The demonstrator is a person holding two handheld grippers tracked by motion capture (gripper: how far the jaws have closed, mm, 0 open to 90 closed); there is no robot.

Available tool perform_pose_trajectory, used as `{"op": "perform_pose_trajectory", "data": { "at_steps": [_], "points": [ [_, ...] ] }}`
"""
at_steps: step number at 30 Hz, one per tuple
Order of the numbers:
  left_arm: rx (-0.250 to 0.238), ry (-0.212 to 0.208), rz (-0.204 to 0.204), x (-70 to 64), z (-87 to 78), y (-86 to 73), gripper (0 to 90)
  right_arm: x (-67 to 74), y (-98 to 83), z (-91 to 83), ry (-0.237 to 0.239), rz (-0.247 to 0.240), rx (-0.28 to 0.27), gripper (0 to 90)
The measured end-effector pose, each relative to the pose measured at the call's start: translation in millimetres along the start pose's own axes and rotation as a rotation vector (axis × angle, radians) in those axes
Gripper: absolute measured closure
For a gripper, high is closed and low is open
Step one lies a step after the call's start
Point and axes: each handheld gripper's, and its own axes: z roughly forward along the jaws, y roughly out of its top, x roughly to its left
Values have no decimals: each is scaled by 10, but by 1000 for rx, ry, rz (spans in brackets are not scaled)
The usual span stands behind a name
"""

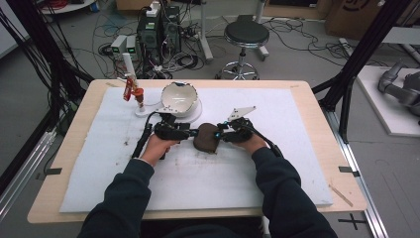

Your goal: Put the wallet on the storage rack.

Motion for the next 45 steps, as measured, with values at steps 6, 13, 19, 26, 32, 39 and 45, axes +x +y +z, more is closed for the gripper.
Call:
{"op": "perform_pose_trajectory", "data": {
  "at_steps": [6, 13, 19, 26, 32, 39, 45],
  "points": [
    [38, -51, -54, -3, 88, -51, 334, -29, -18, -19, 19, 17, -2, 587],
    [58, -96, -58, -56, 195, -81, 308, -63, -42, -61, 27, 19, -3, 588],
    [89, -92, -51, -94, 234, -89, 378, -65, -48, -66, 38, 15, 0, 588],
    [-33, -109, -25, -187, 139, 18, 591, -99, -83, -121, 30, 25, -4, 533],
    [-121, -163, -28, -299, 170, 74, 562, -154, -150, -198, 55, 60, -9, 562],
    [-99, -159, -36, -272, 152, 75, 510, -163, -167, -206, 68, 60, -12, 586],
    [-77, -32, -44, -204, 92, 28, 358, -145, -161, -175, 68, 57, -18, 586]
  ]
}}
